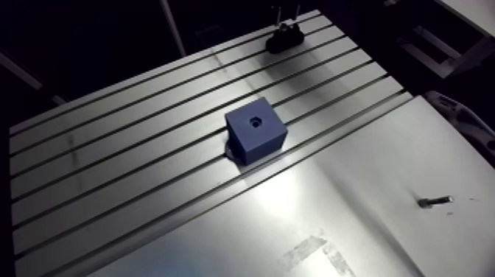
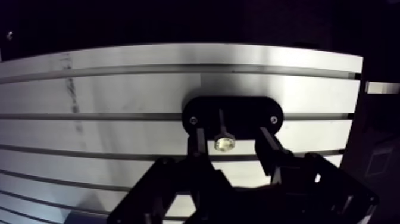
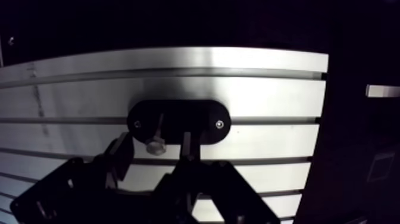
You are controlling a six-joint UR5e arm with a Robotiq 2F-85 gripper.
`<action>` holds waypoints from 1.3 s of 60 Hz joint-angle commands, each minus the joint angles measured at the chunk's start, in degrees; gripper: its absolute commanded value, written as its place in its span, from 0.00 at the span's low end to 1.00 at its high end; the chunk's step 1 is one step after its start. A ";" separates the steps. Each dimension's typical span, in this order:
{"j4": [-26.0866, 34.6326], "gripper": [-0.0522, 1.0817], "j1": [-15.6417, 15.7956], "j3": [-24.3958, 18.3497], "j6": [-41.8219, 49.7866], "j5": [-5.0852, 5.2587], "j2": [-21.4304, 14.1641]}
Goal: Pick up the M10 bolt and insert it into the hex recess until seated.
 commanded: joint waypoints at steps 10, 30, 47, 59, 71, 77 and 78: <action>-0.11 0.46 0.13 0.98 0.04 0.11 0.02; -0.37 0.48 0.13 0.98 0.04 0.11 0.02; -0.46 0.51 0.13 0.98 0.13 0.03 0.02; -0.55 0.53 0.05 0.98 0.38 -0.06 0.02; -0.55 0.54 0.04 0.98 0.39 0.03 0.02; -0.55 0.56 0.04 0.98 0.57 0.03 0.02; -0.55 0.57 0.04 0.98 0.57 0.03 0.02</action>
